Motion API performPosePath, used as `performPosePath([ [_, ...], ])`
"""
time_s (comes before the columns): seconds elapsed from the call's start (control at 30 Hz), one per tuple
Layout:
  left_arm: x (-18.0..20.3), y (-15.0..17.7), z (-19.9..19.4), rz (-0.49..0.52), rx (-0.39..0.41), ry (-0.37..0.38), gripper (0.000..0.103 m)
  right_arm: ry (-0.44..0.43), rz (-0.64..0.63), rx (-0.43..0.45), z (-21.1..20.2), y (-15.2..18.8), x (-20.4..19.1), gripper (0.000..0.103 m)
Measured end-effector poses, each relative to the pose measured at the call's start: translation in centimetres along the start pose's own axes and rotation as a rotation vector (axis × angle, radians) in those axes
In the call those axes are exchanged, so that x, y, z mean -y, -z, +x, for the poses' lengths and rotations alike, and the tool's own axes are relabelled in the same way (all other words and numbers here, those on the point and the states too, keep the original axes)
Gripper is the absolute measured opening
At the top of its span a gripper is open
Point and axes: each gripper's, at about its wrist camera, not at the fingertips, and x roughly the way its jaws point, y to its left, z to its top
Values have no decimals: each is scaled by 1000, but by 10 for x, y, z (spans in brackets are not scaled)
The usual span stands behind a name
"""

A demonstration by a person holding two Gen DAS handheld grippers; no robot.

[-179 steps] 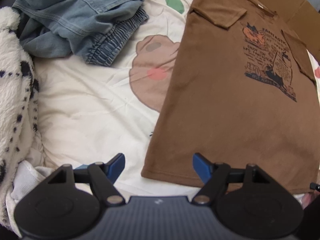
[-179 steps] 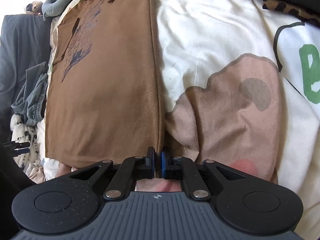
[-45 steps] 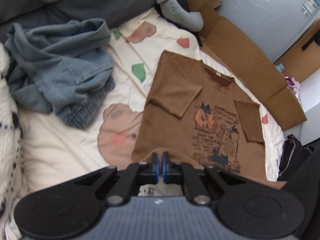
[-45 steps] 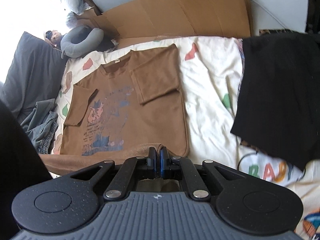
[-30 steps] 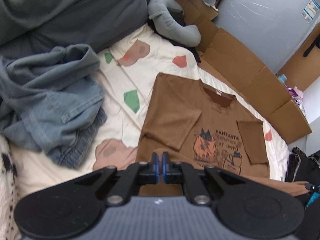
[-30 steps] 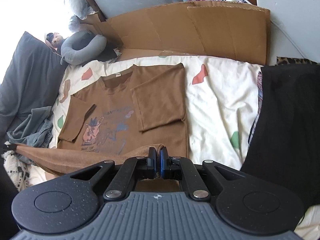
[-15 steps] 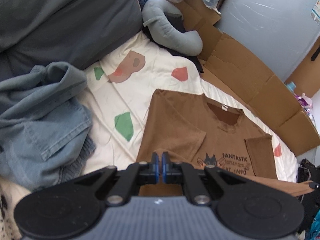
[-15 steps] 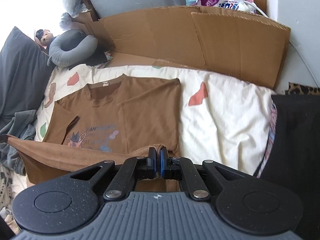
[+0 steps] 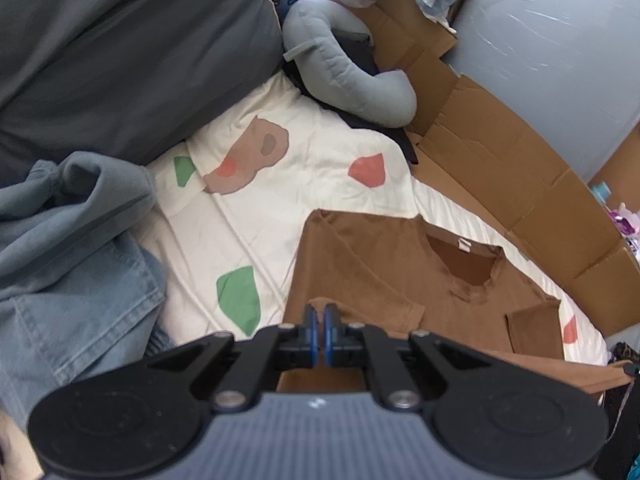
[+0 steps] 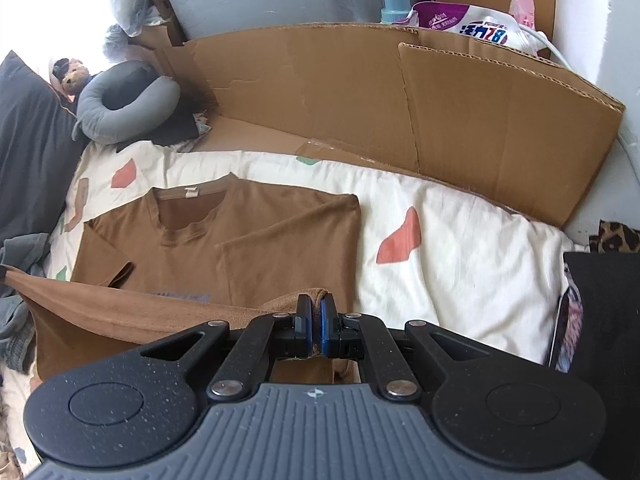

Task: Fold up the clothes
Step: 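Lift the hem with both tools and fold it over toward the collar, then open both tools to release the folded hem and raise them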

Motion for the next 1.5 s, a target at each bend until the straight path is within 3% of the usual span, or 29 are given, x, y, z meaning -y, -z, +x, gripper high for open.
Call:
performPosePath([
  [0.6, 2, -33, 58, 4, -3, -7, 4, 97, -14, -41, 55, -31, -1, 2],
  [0.77, 1, -39, 60, -39, -17, -46, 8, 152, 65, -58, 59, -38, 3, 10],
  [0.93, 2, -45, 32, -34, 9, -50, 12, 148, 103, -15, 29, -41, 9, 31],
  [1.23, 11, -38, -38, 3, 17, -14, 27, 157, 41, 23, -60, -32, 10, 32],
  [1.4, 24, -35, -68, 73, 11, -22, 40, 151, 17, 70, -104, -34, 13, 37],
  [1.5, 29, -38, -82, 72, -6, -23, 56, 122, 30, 72, -116, -31, 19, 37],
])
